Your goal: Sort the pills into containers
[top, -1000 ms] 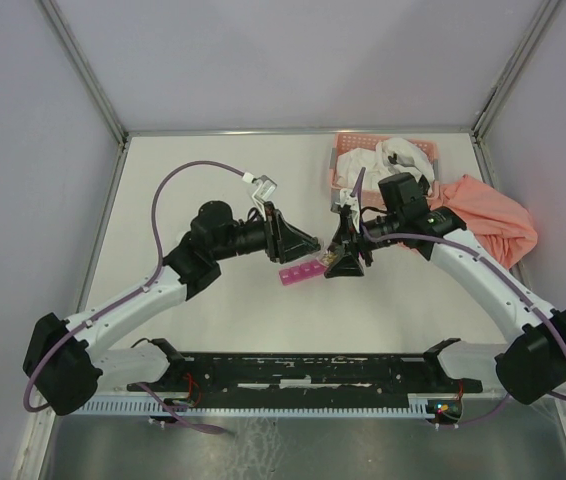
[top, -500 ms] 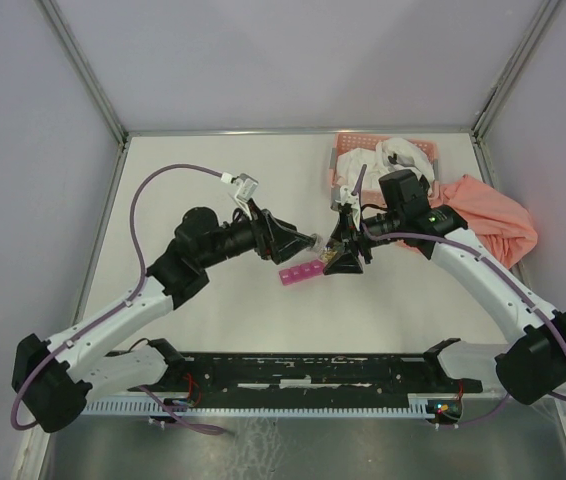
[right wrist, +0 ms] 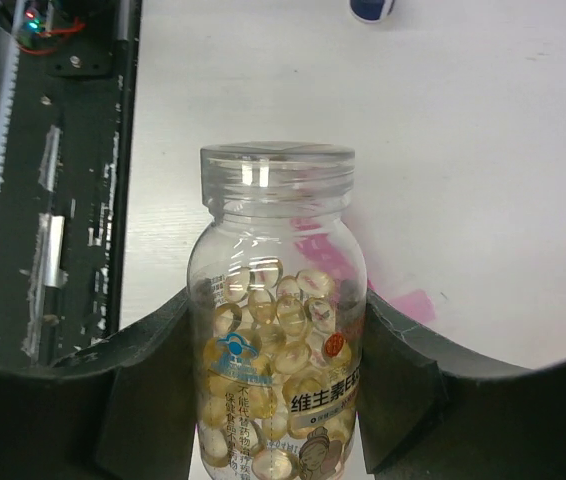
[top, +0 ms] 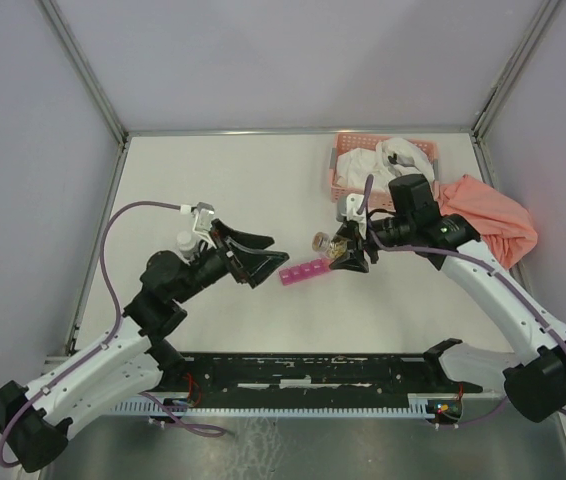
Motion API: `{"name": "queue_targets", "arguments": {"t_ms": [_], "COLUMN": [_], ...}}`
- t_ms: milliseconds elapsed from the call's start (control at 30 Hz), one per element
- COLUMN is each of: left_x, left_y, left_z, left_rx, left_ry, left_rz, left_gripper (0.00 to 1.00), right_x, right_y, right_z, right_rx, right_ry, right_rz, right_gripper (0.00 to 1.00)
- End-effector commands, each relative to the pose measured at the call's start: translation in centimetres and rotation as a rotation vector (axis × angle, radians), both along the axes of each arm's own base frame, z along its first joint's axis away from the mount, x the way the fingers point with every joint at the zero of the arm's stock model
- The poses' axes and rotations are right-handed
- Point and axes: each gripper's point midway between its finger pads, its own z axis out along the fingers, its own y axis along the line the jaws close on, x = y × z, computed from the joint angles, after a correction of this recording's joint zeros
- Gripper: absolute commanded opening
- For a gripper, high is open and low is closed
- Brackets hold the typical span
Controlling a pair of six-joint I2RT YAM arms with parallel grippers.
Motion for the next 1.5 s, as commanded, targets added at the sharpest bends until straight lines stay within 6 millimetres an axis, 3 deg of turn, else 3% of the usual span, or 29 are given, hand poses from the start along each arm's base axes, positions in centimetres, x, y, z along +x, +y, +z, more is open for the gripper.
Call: {"name": "queue_targets", "arguments": {"t_ms": [0, 200, 433, 933, 1467], "left_x": [1.0, 4.4, 6.1, 7.0, 5.6], "left_y": [0.2, -0.2, -0.8, -4.3, -7.5], "left_z": [2.3, 1.0, -0.5, -0.2, -0.5], "left_rx": [-0.208, -0.292, -0.221, -0.166, -0.155], "left_ry": [0.067, 0.284, 0.407, 0.479, 0.52], "left_rz": [0.041, 0.166, 0.414, 0.451, 0.393], "left_gripper": [0.99, 1.0, 0.99, 0.93, 0.78], "right_x": [1.6, 3.0, 3.4, 3.3, 3.3], "right_y": [-0.6, -1.2, -1.2, -1.0, -0.8], "right_z": [0.8, -0.2, -0.6, -0.7, -0.9], "right_rx": [-0.002, -0.052, -0.073, -0.086, -0.1], "right_ry": [-0.214, -0.275, -0.288, -0.294, -0.301], "right_rz": [-0.03, -0.082, -0.097, -0.091, -0.087], "right_gripper": [0.08, 0.09, 0.09, 0.09, 0.09]}}
